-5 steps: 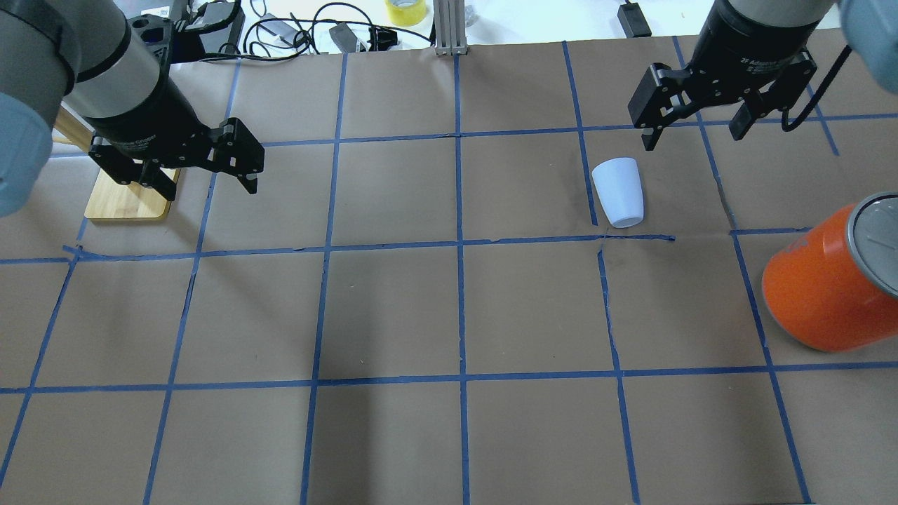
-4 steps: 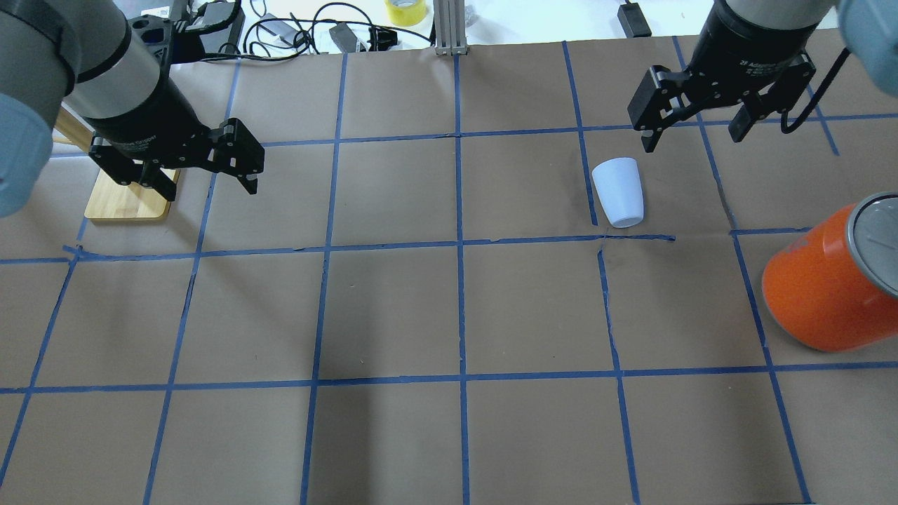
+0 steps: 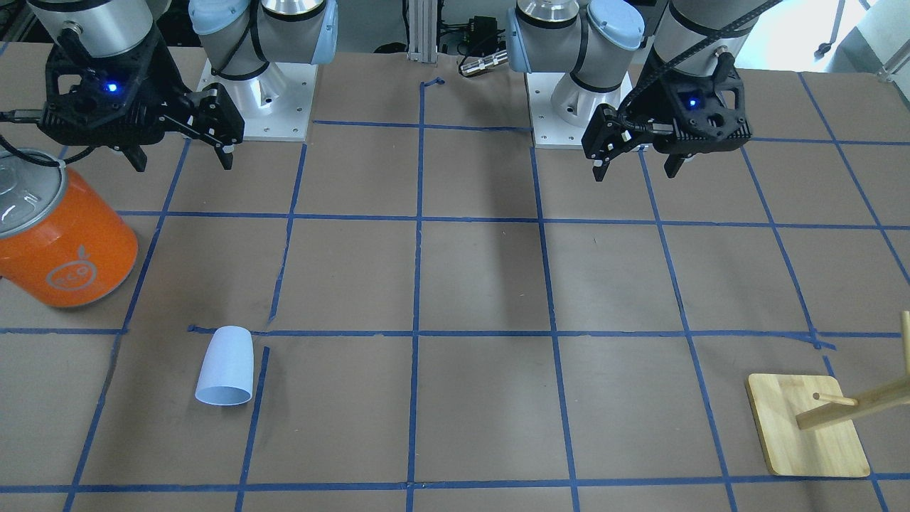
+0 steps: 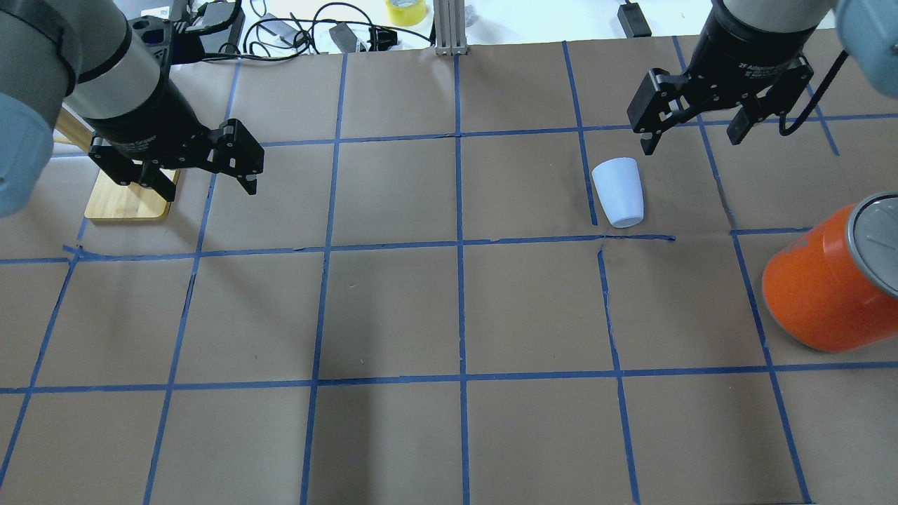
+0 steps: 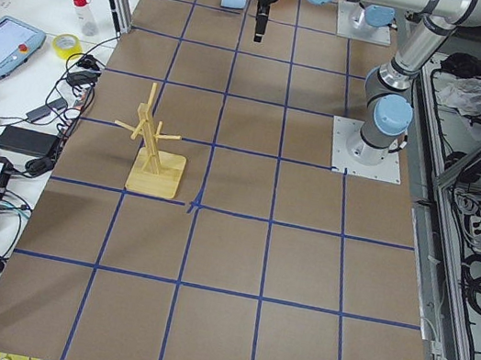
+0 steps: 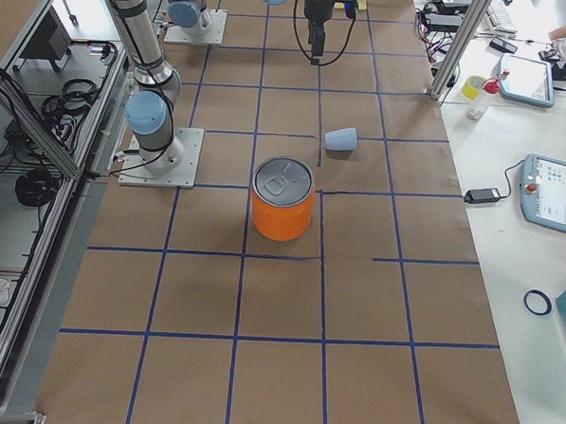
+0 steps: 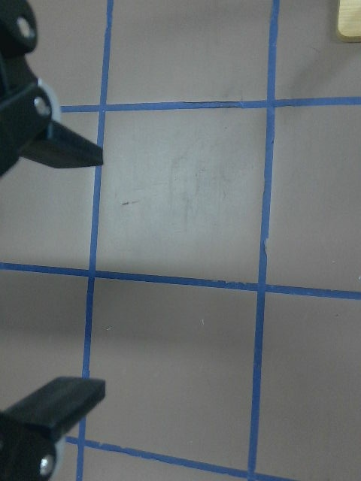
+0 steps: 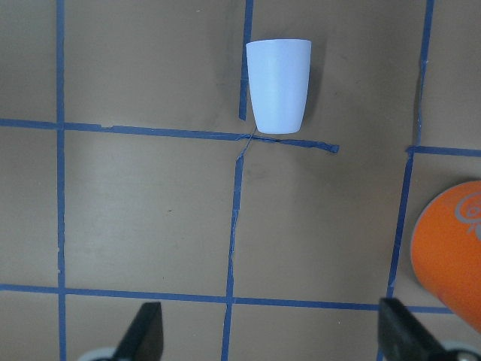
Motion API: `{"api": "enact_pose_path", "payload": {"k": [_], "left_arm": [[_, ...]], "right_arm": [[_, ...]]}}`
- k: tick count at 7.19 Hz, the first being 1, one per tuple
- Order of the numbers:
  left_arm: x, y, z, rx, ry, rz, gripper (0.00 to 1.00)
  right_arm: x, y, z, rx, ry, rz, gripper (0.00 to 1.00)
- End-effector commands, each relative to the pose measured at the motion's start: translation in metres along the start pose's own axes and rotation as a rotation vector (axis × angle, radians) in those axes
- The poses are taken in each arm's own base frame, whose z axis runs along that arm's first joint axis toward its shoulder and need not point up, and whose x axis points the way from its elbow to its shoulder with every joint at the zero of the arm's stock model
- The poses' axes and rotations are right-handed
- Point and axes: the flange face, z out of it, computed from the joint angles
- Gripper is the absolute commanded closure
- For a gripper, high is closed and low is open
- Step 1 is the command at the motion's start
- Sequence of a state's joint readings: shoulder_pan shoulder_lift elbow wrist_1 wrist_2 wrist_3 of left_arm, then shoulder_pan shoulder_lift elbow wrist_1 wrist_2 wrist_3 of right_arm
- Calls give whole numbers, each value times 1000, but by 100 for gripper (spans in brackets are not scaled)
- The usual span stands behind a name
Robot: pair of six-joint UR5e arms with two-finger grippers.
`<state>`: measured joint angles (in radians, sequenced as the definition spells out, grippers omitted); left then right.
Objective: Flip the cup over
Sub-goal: 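Lower the right gripper onto the upright white cup and close on it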
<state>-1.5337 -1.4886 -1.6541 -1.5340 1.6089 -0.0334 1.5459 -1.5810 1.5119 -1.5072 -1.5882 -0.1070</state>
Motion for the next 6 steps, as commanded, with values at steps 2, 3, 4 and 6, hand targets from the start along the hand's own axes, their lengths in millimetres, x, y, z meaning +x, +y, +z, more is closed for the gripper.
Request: {"api": "enact_pose_path", "payload": {"k": [2, 3, 4, 6], "left_arm": [[-1, 0, 0, 0, -5, 0, 0], [-1, 0, 0, 0, -6, 0, 0], [-1, 0, 0, 0, -6, 0, 0], [-2, -1, 1, 0, -6, -1, 0]], "right_arm": [[7, -64, 56, 37, -7, -2, 0], [13, -97, 99, 32, 8, 3, 0], [20, -124, 137, 45, 16, 8, 0], [55, -160, 223, 52, 0, 61, 0]]}}
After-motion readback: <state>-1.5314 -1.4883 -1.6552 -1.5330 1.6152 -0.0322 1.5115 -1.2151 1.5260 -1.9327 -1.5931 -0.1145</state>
